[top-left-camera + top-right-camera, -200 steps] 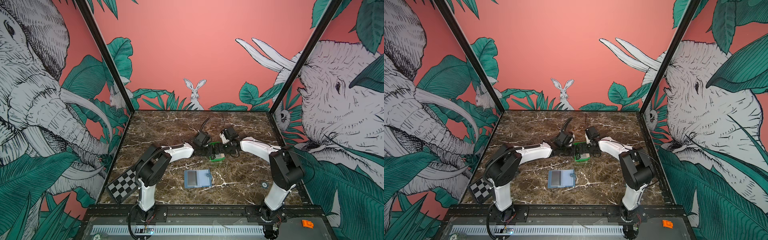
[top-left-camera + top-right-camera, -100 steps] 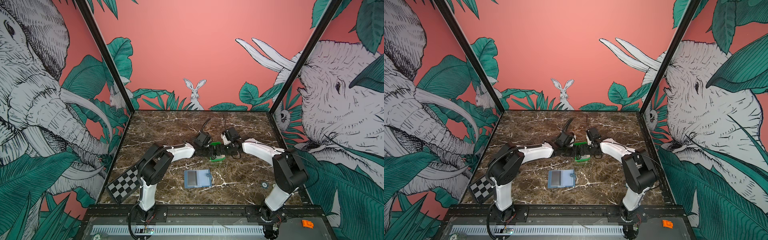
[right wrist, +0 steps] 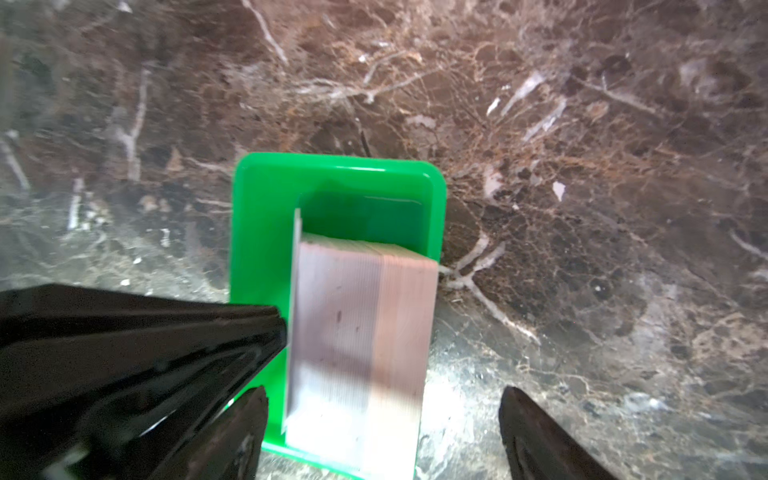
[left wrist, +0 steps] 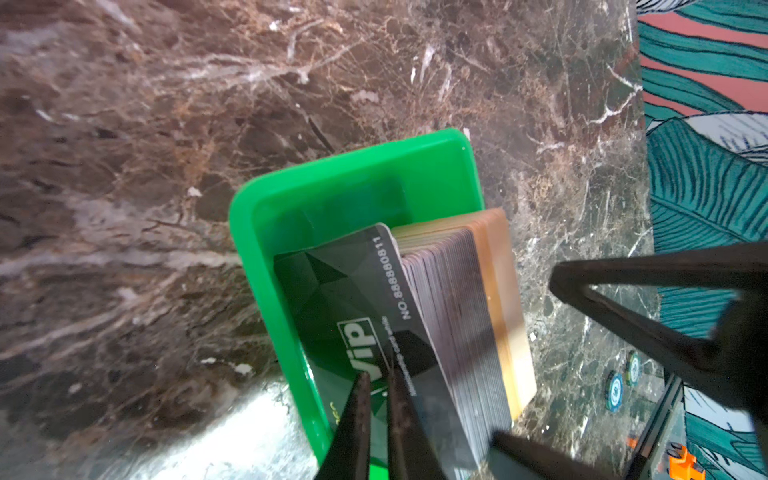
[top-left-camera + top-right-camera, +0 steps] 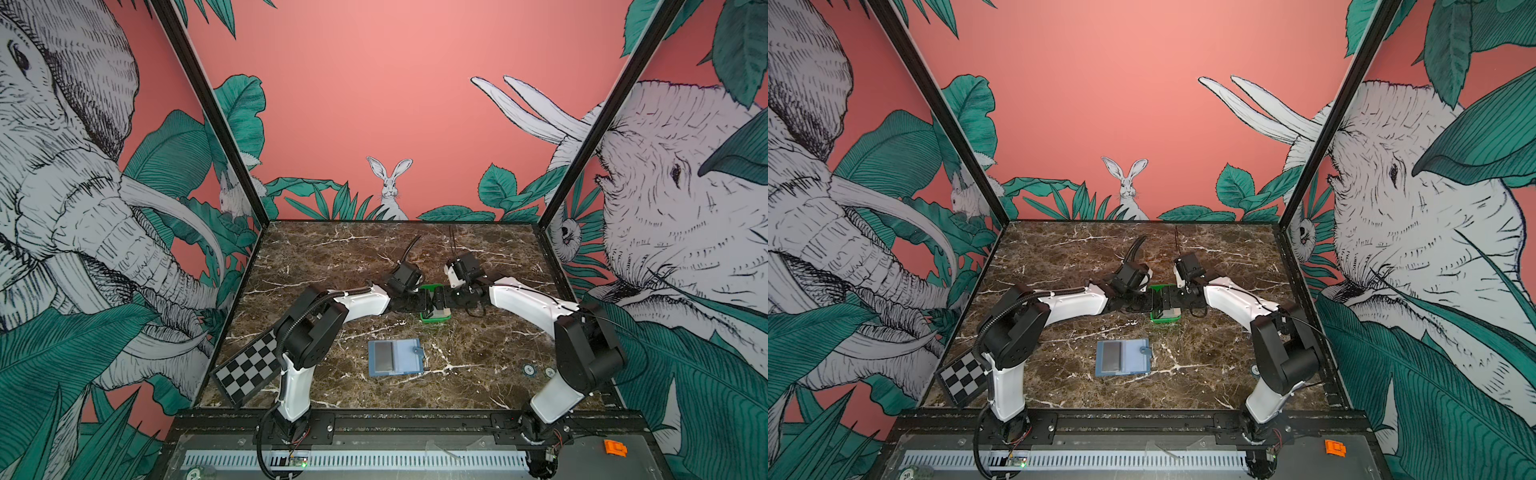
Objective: Put the credit cards into the card holder
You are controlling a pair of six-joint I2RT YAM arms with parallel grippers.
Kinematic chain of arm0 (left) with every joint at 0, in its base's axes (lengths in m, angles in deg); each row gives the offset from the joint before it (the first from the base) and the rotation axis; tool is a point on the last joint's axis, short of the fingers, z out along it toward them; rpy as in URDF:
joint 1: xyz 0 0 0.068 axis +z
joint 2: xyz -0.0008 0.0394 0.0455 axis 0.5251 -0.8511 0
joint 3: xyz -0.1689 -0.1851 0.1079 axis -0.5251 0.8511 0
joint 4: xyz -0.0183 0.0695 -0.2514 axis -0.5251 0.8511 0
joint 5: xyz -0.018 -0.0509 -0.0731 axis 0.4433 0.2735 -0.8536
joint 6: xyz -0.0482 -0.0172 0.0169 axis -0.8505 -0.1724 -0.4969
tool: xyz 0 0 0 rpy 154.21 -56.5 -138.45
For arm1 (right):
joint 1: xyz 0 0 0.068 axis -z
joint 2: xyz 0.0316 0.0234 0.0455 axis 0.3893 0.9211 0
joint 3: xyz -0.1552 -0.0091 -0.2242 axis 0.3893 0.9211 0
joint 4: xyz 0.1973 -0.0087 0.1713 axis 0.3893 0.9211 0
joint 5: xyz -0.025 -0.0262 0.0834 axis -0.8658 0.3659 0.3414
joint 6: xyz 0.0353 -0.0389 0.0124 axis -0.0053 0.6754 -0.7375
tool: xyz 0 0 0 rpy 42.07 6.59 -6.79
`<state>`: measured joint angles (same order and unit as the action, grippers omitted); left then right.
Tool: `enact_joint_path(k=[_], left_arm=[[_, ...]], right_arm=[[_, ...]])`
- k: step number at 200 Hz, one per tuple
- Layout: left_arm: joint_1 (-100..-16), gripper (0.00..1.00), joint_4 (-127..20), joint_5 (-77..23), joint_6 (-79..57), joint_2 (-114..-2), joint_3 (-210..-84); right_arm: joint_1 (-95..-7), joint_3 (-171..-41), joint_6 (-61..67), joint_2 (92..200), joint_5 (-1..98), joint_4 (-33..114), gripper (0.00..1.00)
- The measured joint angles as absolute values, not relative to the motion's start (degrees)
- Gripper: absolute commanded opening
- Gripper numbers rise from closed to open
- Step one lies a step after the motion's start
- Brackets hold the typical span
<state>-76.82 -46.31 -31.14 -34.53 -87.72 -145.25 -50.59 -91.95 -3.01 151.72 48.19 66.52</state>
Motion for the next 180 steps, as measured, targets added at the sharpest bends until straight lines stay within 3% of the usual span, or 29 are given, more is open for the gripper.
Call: enact_joint_path(k=[39,59,95,180], left_arm=[[-76.8,0.13,-46.7,-31.6,-35.0,-87.9,-145.3],[-76.8,0.13,-46.8,-31.6,-35.1,-88.0,-145.4],[-76.8,0.13,-46.8,-31.6,-35.3,-88.0,-145.4],[-76.8,0.13,-46.8,-31.7,-35.3,-88.0,-145.4]], right_arm=[[-50.6,-91.2,-5.5,147.3,52.3,65.7,0.39],[-50.8,-91.3,-7.5,147.6,53.5,65.5,0.26],[-51.7,-91.3,-9.9,149.7,54.0,65.2,0.19],[-53.4,-91.3,-11.3,153.7,54.3,64.3,0.14]])
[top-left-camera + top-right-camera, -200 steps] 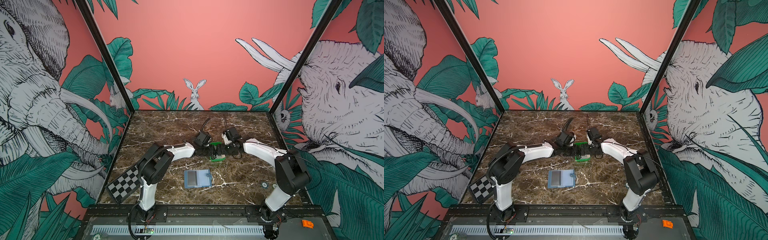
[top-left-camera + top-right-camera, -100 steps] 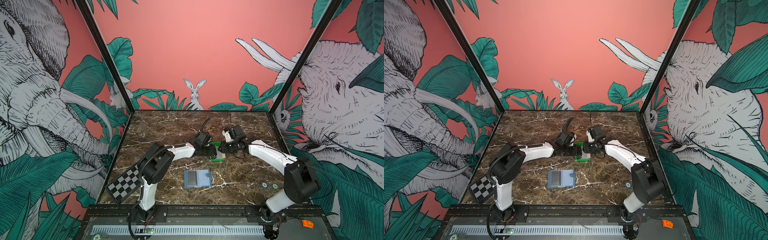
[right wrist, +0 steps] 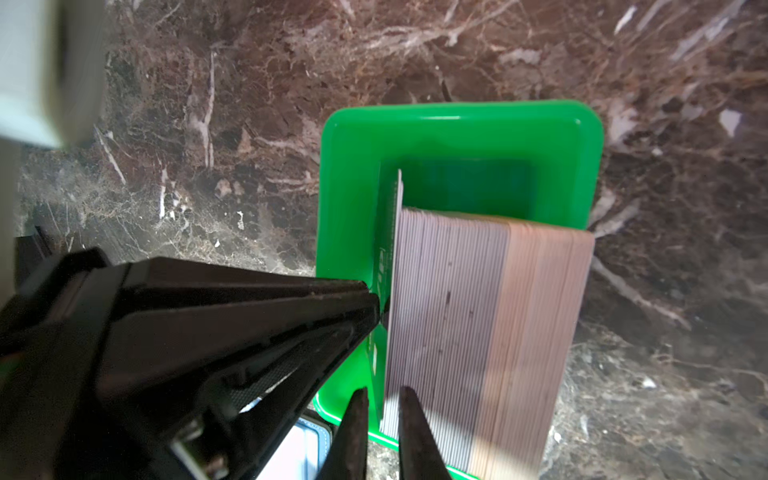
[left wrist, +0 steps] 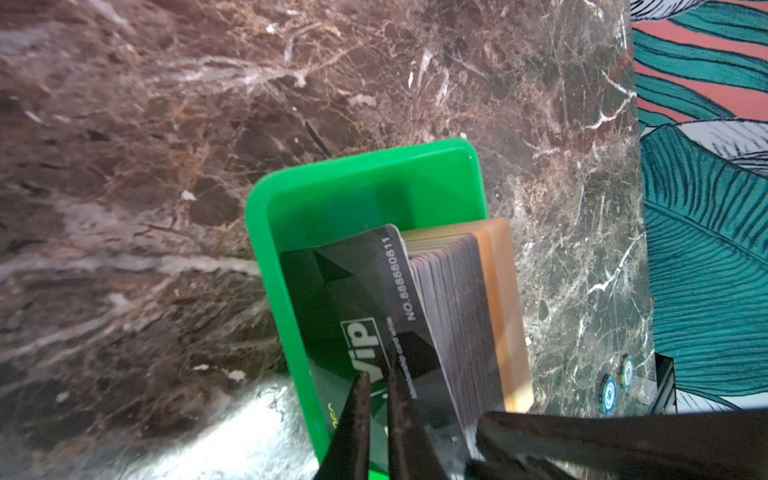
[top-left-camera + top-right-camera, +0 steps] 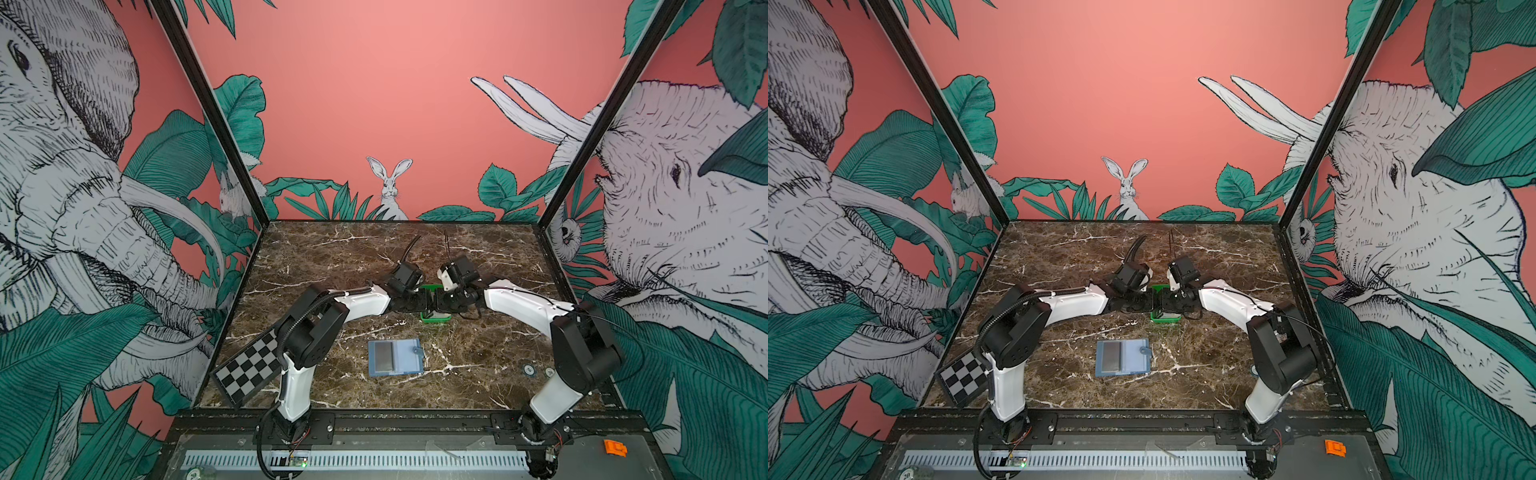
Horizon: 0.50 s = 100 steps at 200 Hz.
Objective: Put the credit cards into the card holder
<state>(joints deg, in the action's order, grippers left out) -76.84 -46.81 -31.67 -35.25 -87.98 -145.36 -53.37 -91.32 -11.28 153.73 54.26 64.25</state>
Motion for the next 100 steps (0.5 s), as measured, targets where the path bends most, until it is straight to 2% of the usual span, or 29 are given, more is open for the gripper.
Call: enact_joint_path(k=[57,100], left_arm=[[-76.8,0.13,-46.9,-31.9,-35.3,-88.0,-145.4],[-76.8,0.13,-47.0,-31.9,-35.3,-88.0,-145.3]], right_arm=[[-53.9,-91.3,-11.4,154.6,54.2,63.9,0.12],[-54.3,-91.7,-11.6,155.0,53.1,64.1,0.03]])
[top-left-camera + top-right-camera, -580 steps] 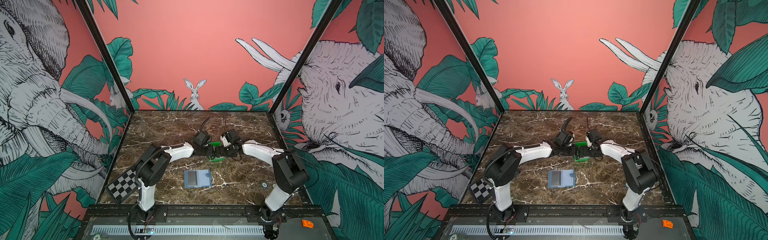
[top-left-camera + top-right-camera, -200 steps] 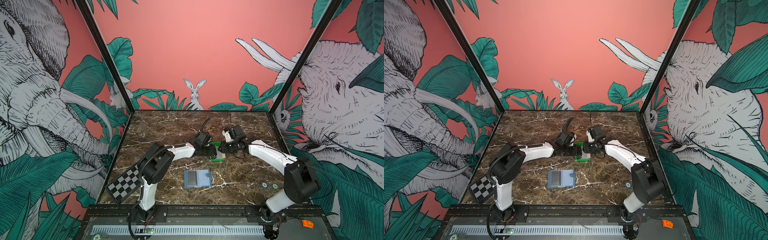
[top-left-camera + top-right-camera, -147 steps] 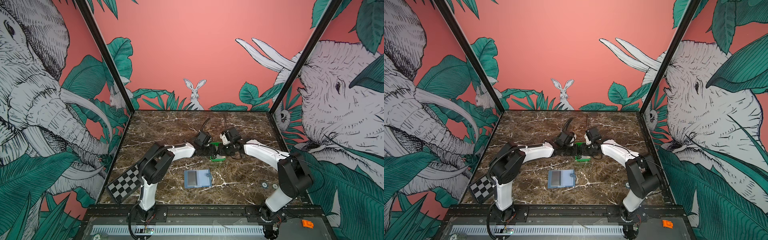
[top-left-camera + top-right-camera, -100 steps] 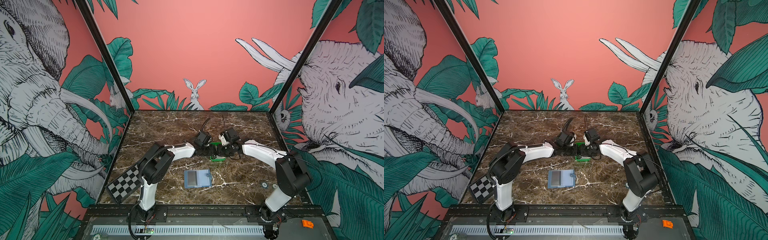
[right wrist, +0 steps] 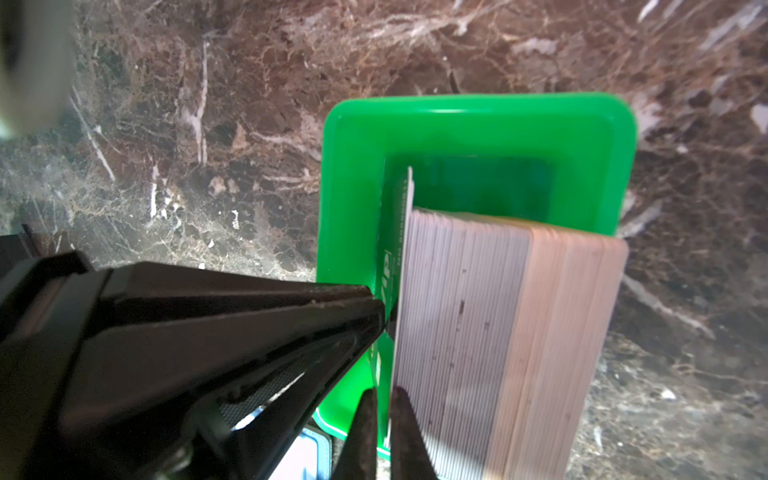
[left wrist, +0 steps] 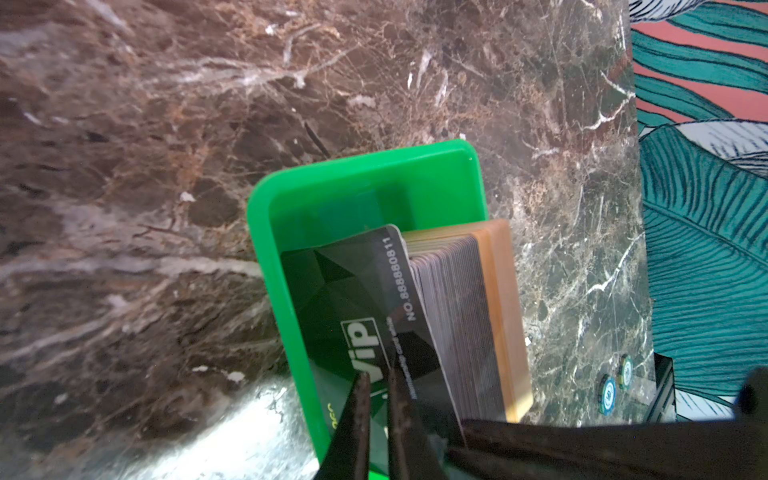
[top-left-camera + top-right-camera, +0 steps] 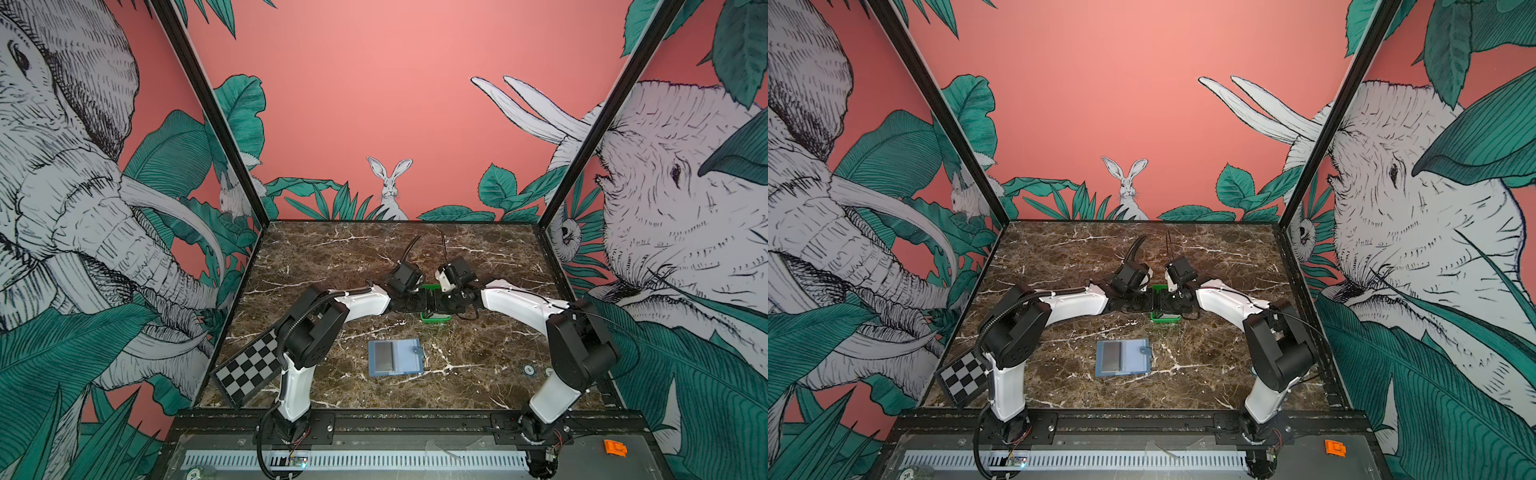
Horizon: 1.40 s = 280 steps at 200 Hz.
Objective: Put the credit cards into the card holder
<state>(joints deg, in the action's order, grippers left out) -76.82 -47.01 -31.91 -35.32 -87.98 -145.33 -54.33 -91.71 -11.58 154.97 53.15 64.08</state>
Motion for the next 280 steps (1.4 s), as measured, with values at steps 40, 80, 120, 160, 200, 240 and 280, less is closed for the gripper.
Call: enact_joint_path(k=[40,80,120,160,200,240,280], left_arm=[[-76.8,0.14,-47.9,-32.0,-35.9,-87.5,-144.4],[-76.9,0.15,-47.3,-32.0,-36.1,-81.5,-139.6],[-76.8,0.16,-48.3,-32.2,-36.2,-71.9,-132.6],[-76.8,0.16,-50.5,-33.9,-36.3,-63.2,-125.3],[-76.8,0.17,-55.7,-36.3,-37.0,-54.1,-116.0],[-76.5,0.16,-61.8,-40.0,-38.9,-47.9,-109.1],[-76.4,0.16,-70.3,-42.9,-42.8,-43.4,-100.9]], right_arm=[[-54.8,-91.8,-11.6,154.8,51.4,64.3,0.00],[-56.1,-91.8,-11.6,152.2,49.2,65.8,0.00],[-57.0,-91.8,-11.8,148.4,48.1,66.3,0.00],[-57.4,-90.1,-12.4,142.9,48.0,66.1,0.00],[-58.0,-84.9,-13.0,136.0,49.1,65.4,0.00],[-59.8,-78.9,-14.8,128.0,49.7,63.6,0.00],[-61.8,-73.1,-17.5,120.7,50.0,60.4,0.00]])
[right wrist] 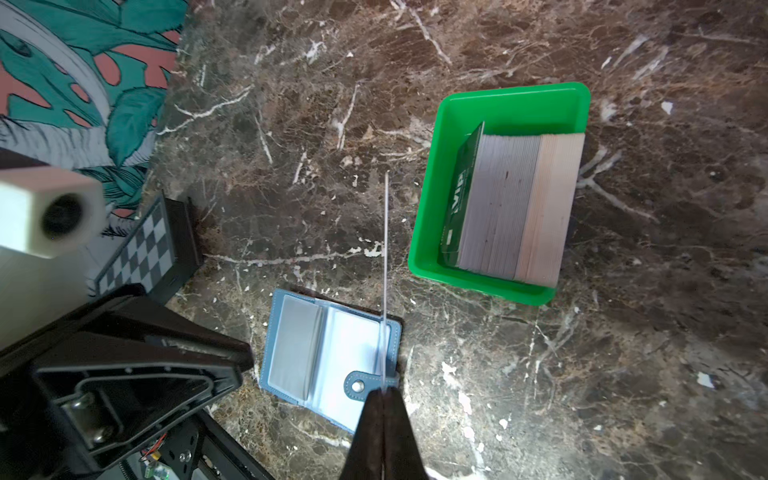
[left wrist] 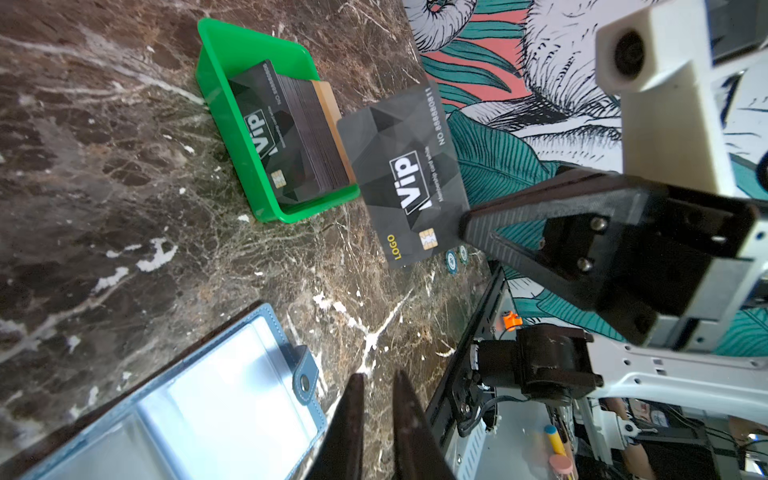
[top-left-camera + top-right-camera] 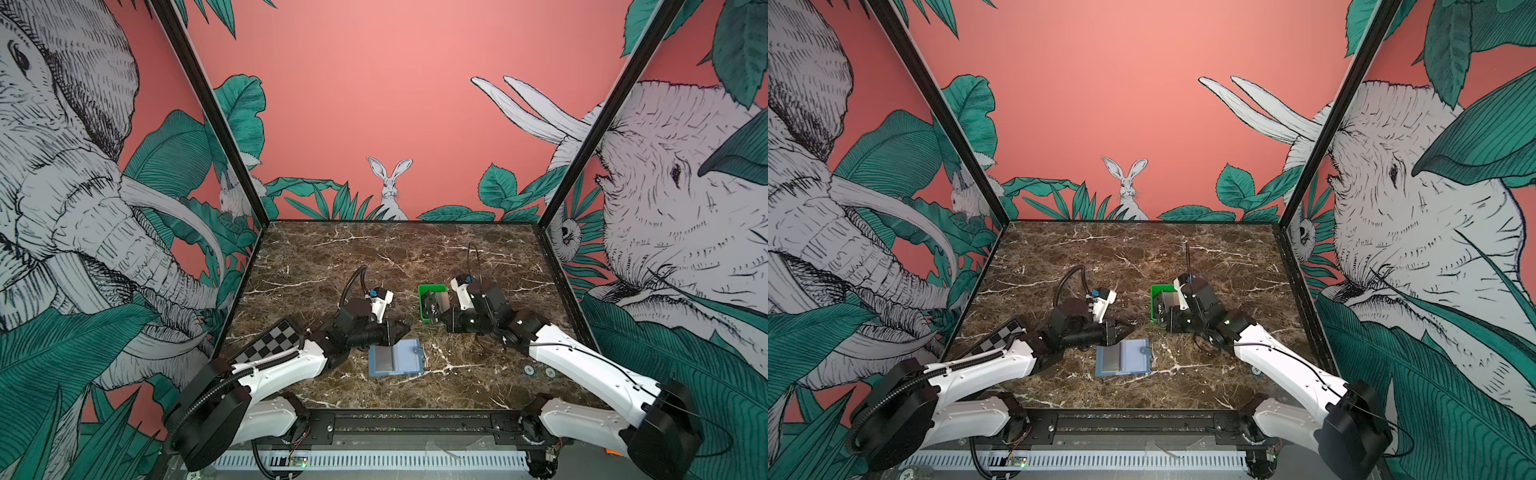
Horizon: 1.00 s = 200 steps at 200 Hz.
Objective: Put the credit cards into the card holder
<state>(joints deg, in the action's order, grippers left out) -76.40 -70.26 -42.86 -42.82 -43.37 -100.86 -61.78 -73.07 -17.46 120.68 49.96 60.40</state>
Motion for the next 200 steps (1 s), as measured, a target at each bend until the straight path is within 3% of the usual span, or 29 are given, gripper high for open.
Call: enact_joint_path(k=[84,200], left_arm=[[-76.2,0.17,-84.5,-44.0,-48.3,-35.9,-91.9],[-76.2,0.18,-99.8,-47.0,-52.7,-43.9,-89.5]], right_arm=[[-63.4,-63.7,-22.9,108.3,50.3,55.3,0.00],[-63.6,-56.8,-29.6,105.9,58.6,43.1,0.00]])
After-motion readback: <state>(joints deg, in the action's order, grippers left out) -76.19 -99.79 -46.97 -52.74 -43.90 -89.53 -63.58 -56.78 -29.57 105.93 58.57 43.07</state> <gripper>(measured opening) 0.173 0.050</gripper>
